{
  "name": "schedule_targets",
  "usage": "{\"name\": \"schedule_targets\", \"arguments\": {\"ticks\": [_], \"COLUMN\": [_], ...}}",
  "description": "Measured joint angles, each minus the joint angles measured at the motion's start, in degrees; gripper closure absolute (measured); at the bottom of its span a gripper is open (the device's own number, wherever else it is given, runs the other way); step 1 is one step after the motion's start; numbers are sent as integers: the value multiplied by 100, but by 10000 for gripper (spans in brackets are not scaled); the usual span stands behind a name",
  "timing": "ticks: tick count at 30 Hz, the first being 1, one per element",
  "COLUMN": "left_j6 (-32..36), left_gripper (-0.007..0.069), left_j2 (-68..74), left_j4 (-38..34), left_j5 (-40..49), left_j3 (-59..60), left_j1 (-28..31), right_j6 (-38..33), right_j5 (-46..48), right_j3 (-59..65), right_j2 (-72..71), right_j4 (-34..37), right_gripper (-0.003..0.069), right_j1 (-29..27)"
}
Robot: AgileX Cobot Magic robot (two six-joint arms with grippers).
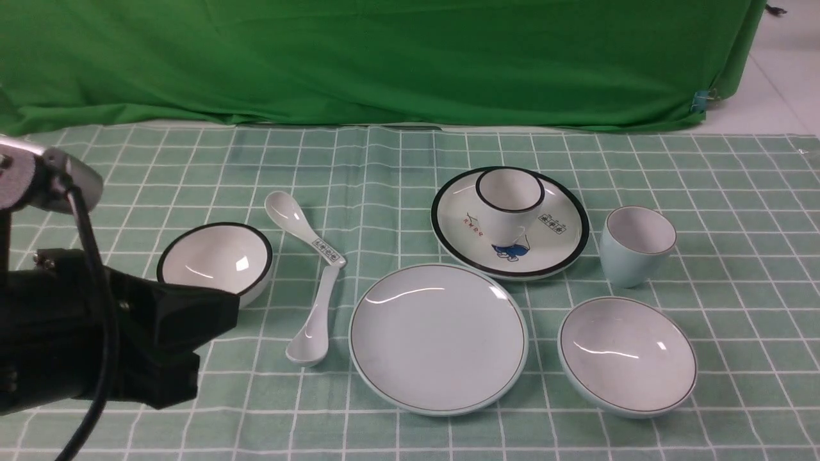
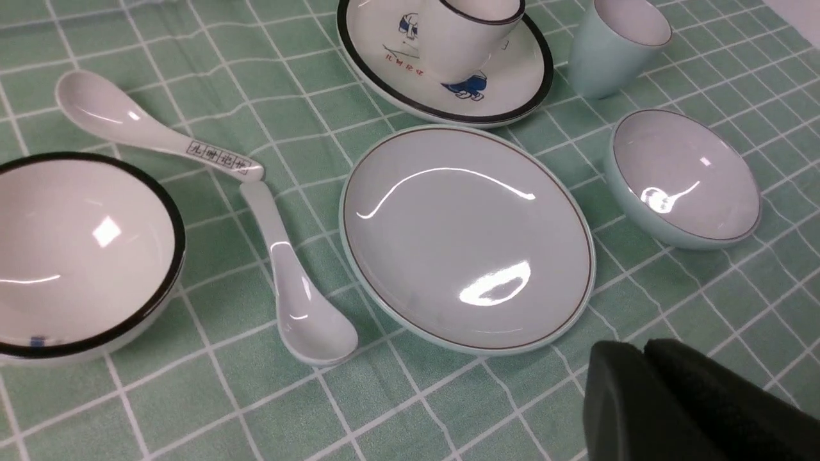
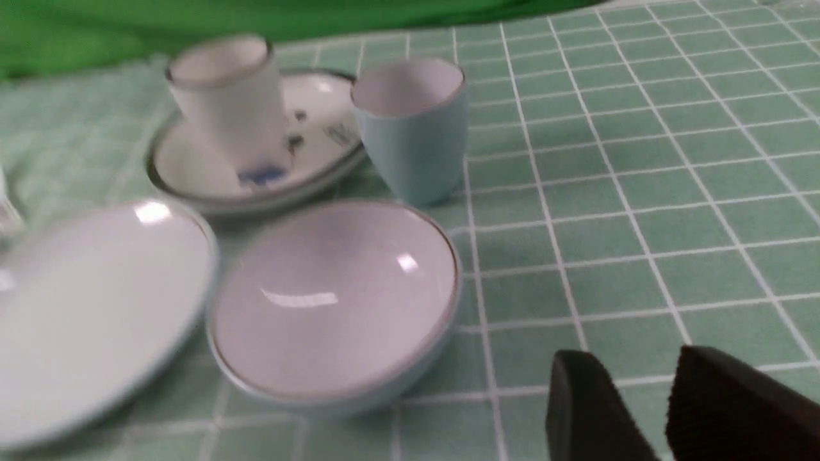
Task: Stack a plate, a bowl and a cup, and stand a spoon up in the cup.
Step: Use the right arm to grab a blue rice bowl
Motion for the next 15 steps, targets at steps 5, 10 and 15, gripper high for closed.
{"name": "schedule_targets", "arguments": {"ticks": [5,10,15], "left_j6": [161,185,185], "left_gripper": [607,607,607], "left_j2": [0,0,0], "left_j4": [0,0,0], "left_j5": [-31,-20,-20], "left_j3": [0,0,0], "left_j1": [-2,-2,-2], "right_j6": [1435,1836,267], "right_j5": [-903,-338,1421], "right_j3": [0,-334,-2222], "right_j2": [0,157,1725], "right_j4": [103,124,131], "right_gripper": [418,445,471], "right_j1": [0,203,1041]}}
